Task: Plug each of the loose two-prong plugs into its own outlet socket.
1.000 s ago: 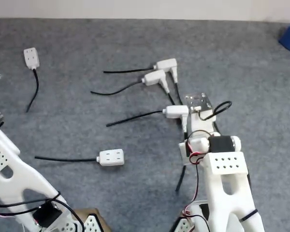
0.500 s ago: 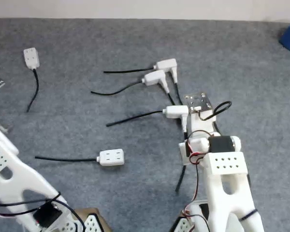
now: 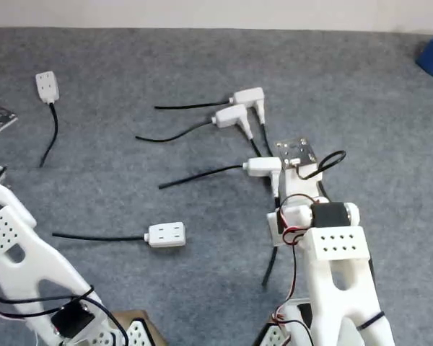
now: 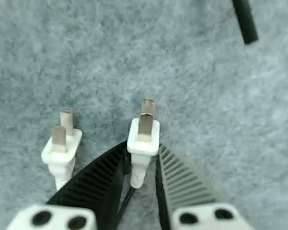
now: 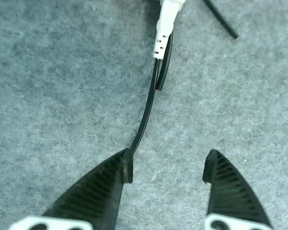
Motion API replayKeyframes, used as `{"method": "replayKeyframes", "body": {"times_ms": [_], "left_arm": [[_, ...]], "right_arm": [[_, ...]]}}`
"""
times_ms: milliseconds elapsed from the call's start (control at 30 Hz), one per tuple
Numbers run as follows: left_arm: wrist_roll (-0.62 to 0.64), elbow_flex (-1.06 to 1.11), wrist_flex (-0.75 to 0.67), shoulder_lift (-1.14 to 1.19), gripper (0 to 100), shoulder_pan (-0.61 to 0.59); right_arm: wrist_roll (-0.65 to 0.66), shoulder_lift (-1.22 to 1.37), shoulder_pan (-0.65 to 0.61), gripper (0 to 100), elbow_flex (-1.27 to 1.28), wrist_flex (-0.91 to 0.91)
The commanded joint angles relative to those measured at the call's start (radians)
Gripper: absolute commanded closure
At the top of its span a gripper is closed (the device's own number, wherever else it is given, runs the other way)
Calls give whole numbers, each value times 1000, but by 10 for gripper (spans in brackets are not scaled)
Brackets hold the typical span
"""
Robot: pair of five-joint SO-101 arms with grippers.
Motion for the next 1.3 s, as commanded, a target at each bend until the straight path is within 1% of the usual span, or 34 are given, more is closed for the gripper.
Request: {"method": "replayKeyframes", "body": {"times_ms": [0, 67, 167, 233, 300, 367, 400, 500, 600, 667, 733, 833, 900, 967, 1067, 1133, 1267], "left_arm": [[91, 59, -6, -90, 995, 70], [137, 137, -6, -160, 996, 99], [170, 314, -5, -320, 996, 176], [189, 467, -5, -458, 996, 251], [242, 639, -5, -625, 996, 348], [279, 826, -5, -820, 996, 470], [298, 918, -6, -924, 996, 539], [361, 1171, -9, -1218, 996, 783], [422, 1369, -11, -1379, 996, 1063], [462, 1429, -11, -1395, 996, 1210], [485, 1449, -25, -1395, 996, 1283], [485, 1474, -87, -1395, 996, 1343], [485, 1520, -146, -1395, 996, 1400], [486, 1564, -201, -1394, 995, 1469], [491, 1606, -273, -1394, 994, 1557], [522, 1615, -305, -1376, 992, 1595], [555, 1566, -393, -1241, 992, 1618]], "right_arm": [[-6, -2, -10, 760, -7, -10], [-6, -2, -10, 760, -7, -10], [-8, -2, -1, 760, -13, -7], [-9, -2, 38, 760, -15, -7], [-28, -4, 108, 760, -22, 4], [-18, -2, 151, 760, -74, 73], [6, -2, 151, 760, -114, 133], [83, -2, 97, 760, -213, 277], [140, -12, 33, 760, -223, 314], [160, -12, 38, 760, -226, 329], [167, -12, 90, 760, -226, 331], [196, -12, 186, 760, -225, 326], [173, -12, 248, 760, -226, 325], [138, -12, 280, 760, -225, 328], [106, -13, 280, 760, -213, 334], [94, -13, 278, 760, -191, 326], [92, -13, 283, 760, -162, 308]]}}
